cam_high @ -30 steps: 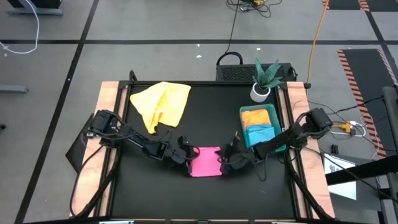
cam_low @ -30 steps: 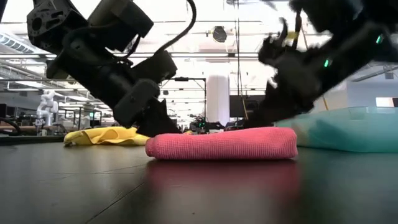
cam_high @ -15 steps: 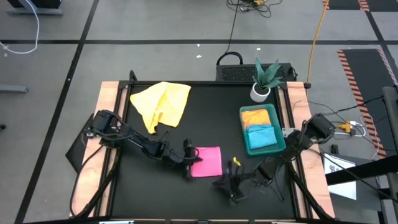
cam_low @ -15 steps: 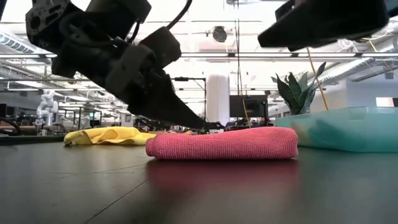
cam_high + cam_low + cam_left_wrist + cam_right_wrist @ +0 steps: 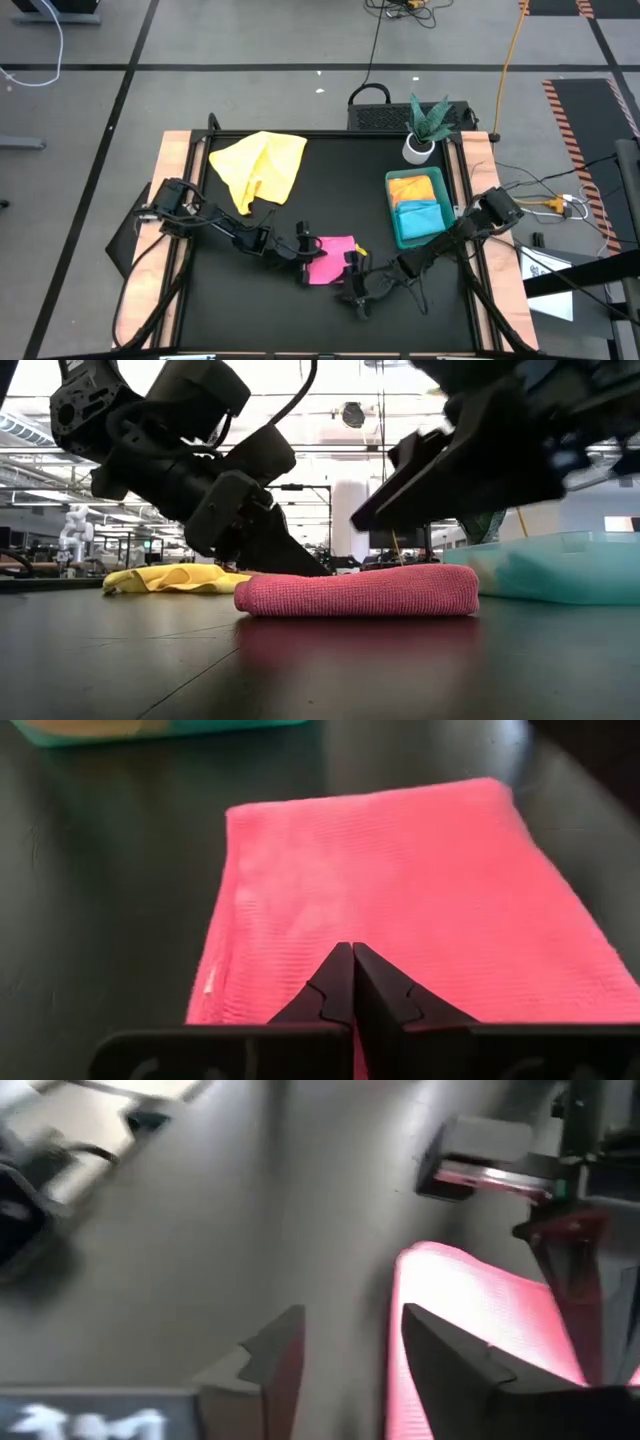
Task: Fold microfiber towels
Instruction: Fold the pink microfiber cloth
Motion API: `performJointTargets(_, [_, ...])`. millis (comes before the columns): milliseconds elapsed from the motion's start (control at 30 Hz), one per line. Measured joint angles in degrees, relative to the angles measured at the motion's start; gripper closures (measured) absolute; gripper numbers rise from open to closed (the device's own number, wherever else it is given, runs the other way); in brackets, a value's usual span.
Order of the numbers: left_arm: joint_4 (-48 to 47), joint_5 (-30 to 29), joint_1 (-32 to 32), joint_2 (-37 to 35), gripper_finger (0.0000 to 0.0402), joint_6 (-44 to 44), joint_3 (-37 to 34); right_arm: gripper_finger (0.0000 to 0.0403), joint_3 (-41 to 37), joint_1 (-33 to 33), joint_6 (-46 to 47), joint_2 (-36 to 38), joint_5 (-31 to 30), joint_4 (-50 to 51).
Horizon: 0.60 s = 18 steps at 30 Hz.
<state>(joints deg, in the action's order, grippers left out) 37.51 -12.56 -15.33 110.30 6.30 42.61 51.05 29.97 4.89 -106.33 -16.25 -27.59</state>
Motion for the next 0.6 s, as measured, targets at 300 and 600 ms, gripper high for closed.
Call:
performJointTargets(300, [1.33,0.02,0.04,0.00,0.0386,0.91,0.00,0.0187,7.00,-1.77,-7.38,-7.43,-2.11,5.21])
performJointTargets(600, [2.81,0.05,0.16,0.00,0.0398,1.50,0.00,0.0232,9.22,-1.87,-1.47,-8.45,-10.66,13.76])
